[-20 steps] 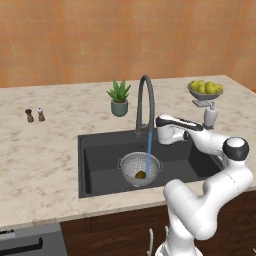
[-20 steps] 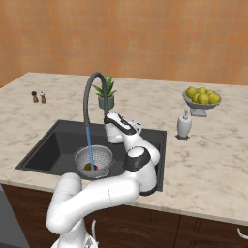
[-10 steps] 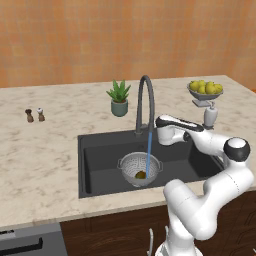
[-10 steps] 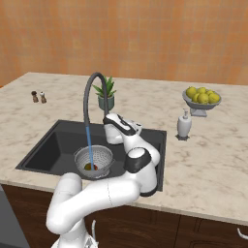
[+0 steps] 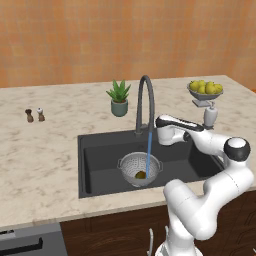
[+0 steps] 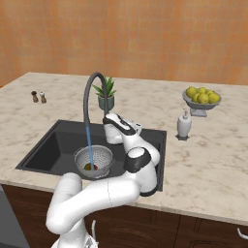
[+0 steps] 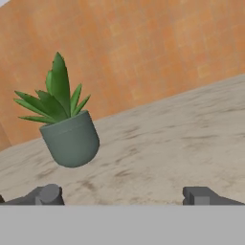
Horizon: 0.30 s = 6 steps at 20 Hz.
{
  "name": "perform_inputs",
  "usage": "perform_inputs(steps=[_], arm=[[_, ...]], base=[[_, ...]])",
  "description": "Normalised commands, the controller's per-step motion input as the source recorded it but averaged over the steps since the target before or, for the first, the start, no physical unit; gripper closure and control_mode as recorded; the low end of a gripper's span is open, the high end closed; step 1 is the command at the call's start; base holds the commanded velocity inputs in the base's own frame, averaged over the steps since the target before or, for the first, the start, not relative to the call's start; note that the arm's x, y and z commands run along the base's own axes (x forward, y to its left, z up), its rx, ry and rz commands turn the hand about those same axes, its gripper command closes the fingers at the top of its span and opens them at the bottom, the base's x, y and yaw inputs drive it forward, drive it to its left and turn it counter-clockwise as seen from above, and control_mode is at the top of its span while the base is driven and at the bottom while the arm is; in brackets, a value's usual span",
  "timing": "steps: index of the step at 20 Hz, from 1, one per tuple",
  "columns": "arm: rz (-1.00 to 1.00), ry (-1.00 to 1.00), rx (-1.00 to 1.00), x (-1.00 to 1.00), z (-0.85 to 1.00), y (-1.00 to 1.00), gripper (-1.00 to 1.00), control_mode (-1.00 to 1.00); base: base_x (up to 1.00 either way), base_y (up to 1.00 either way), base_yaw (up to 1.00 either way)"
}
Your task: Put the colander in the sink, put the apple, mango in the colander, and turn on the sink faucet and pour water over the colander.
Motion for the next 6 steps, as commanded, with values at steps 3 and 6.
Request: perform_inputs(steps=[3,6], arm=[[0.0,0.0,0.0,0.0,0.0,0.0,-1.0,-1.0],[0.0,0.0,0.0,0.0,0.0,0.0,-1.0,-1.0]], base=[[0.0,0.0,0.0],[0.0,0.0,0.0]])
